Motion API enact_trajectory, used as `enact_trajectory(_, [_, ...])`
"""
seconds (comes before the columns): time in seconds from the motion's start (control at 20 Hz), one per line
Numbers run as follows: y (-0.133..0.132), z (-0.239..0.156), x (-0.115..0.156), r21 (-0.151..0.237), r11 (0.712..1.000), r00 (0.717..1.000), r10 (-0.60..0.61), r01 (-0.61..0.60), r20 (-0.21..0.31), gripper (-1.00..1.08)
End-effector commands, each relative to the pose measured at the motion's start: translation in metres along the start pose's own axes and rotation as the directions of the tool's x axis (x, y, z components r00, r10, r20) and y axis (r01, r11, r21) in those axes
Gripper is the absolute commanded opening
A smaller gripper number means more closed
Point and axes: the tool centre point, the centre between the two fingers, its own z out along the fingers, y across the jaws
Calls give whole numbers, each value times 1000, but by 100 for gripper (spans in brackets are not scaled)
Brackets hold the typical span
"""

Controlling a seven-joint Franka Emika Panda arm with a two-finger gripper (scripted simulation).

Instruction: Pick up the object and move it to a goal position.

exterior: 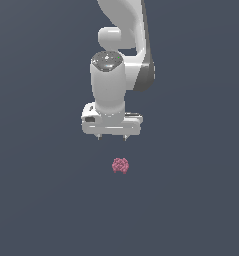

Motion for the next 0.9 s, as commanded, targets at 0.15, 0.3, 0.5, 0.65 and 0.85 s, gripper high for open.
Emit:
enact_trajectory(0.15, [-5, 0, -1, 0, 1000, 1000, -9, 9, 4, 100])
enact_trajectory(0.3, [-19, 1, -4, -1, 999, 999, -34, 34, 17, 100])
enact_trajectory(0.5, [-30, 2, -7, -2, 999, 998, -52, 52, 26, 100])
enact_trajectory(0.65, [-28, 2, -6, -2, 999, 998, -51, 51, 24, 100])
enact_trajectory(0.85, [-29, 3, -6, -2, 997, 997, -73, 73, 25, 100])
